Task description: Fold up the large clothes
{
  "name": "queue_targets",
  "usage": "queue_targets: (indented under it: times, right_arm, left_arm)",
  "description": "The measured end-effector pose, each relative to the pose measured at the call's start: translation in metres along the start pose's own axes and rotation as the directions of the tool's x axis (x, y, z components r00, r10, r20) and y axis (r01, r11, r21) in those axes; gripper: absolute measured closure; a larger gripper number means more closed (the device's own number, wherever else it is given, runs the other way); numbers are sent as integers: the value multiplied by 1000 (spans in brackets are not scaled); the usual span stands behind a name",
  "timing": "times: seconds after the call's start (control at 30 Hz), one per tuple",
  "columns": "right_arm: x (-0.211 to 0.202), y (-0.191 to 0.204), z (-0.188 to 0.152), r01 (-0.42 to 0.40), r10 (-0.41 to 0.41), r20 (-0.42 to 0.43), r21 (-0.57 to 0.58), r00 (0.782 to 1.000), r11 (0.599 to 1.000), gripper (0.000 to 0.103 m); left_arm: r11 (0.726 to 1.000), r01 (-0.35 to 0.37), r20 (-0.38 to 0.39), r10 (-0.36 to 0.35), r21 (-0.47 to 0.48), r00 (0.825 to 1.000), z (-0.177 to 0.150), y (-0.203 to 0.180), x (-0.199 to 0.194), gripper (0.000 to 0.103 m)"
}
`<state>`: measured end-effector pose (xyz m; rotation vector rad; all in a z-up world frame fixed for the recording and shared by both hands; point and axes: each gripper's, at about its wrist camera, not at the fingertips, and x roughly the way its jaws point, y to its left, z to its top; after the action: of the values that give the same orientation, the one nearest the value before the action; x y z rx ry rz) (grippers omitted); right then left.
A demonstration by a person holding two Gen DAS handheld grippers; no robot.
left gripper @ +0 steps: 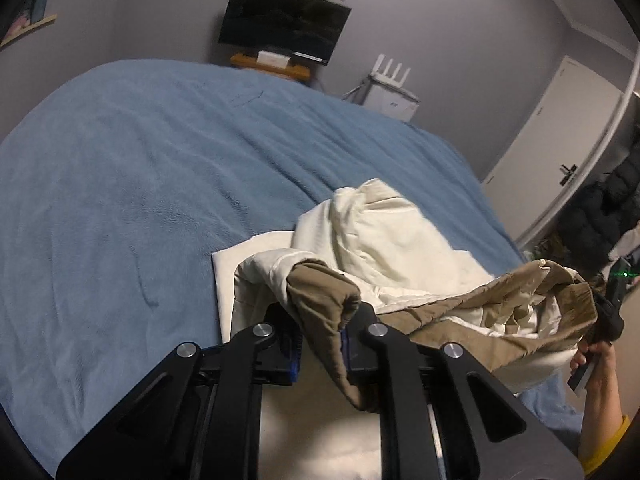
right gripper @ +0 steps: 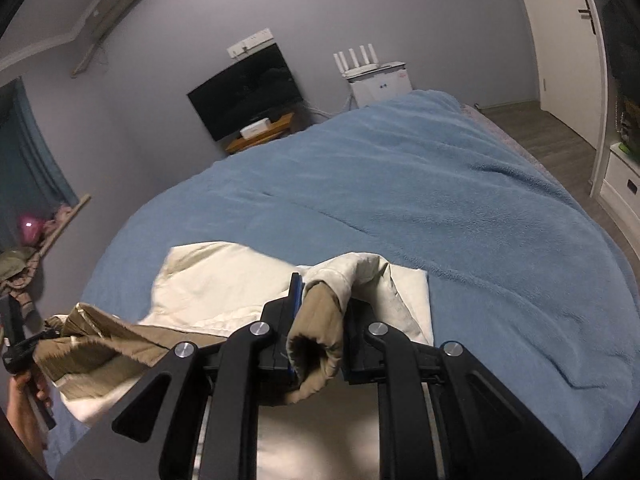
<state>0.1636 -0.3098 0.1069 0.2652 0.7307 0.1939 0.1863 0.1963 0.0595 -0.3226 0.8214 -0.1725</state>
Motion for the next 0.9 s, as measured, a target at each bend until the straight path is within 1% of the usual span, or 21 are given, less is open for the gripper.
queue_targets:
  times: [0.1,0.3,0.47,0.53,0.57,0.6,0.63,0.67,0.7,0.73,0.83,0.9]
  right_arm:
    - [23,-4,-5,30,-30,-5,-10,1000,999,90]
    - [67,-19,-11,22,-21,-30,25,999,999,90]
    - [75,-25,-26,24,-23,-33,38,999,999,89]
    - [75,-28,-27,9,-7,-41,57,999,998,81]
    - [74,-29,-26,-4,8,-48,76,999,997,79]
    - [73,-32,-25,-21,26,-51,97,998,995,71]
    - [72,-33,-24,-35,42,-53,117,998,992,59]
    - [70,-33,-24,-47,54,-52,133,997,990,51]
    - [65,-31,-24,-57,64,-41,142,997,988,37]
    - [57,-30,-23,-62,66,-23,136,998,989,33]
    - [36,-22,-20,-68,68,9,95,998,993,29]
    - [22,-15,-20,-72,72,9,68,997,995,28]
  left_arm:
    - [1000,-19,-18,19,-17,1000,4,8,27,87]
    - [996,-64,-61,60,-63,996,-1,27,72,83]
    - [990,-55,-88,44,-128,995,-12,36,89,76]
    - [989,-43,-80,32,-140,996,-14,35,85,69]
    - [989,-32,-78,21,-144,997,-13,33,83,54]
    - [988,-10,-67,-1,-157,998,-13,31,77,30]
    - [986,-2,-54,-7,-167,999,-12,29,73,18]
    - [985,-9,-28,5,-172,1000,-12,25,66,9]
    - [987,-5,-6,4,-159,1000,-12,18,57,9]
    - [989,2,-5,-3,-149,1000,-12,13,54,9]
    - [994,8,-24,-10,-110,1000,-21,-5,44,8]
    - [999,-16,-40,14,-50,999,-32,-21,38,8]
